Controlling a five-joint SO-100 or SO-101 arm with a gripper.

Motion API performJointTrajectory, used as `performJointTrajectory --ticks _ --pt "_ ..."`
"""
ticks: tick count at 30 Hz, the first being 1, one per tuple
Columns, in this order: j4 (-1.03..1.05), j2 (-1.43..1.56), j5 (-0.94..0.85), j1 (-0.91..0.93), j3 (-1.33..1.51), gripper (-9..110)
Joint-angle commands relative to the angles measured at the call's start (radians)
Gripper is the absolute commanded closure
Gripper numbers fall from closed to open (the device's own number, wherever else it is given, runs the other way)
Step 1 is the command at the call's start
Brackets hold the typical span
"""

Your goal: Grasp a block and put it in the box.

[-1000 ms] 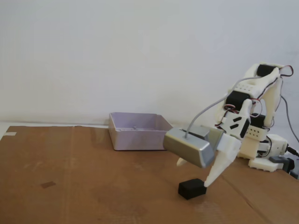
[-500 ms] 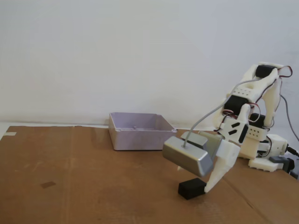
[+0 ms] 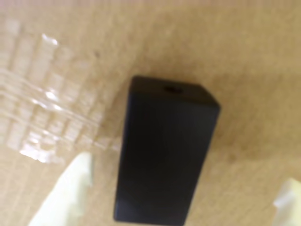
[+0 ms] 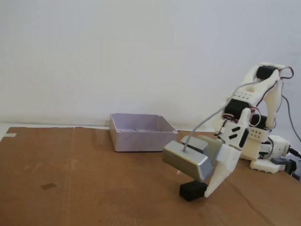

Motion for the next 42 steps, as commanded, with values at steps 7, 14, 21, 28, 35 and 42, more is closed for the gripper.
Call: performJointTrajectory --ticks 7,14,21,28,35,42 --pt "-0.046 -0.002 -0.006 0.028 -0.112 54" --pt "-0.077 -0.034 -0.006 0.028 -0.114 54" --pt "-0.081 -0.043 -0.006 0.029 -0.112 54" --pt "-0.081 -0.043 -0.006 0.029 -0.103 54" --pt "-0.081 -0.044 -0.006 0.029 -0.1 55" --pt "-0.074 -0.044 -0.006 0.035 -0.1 66"
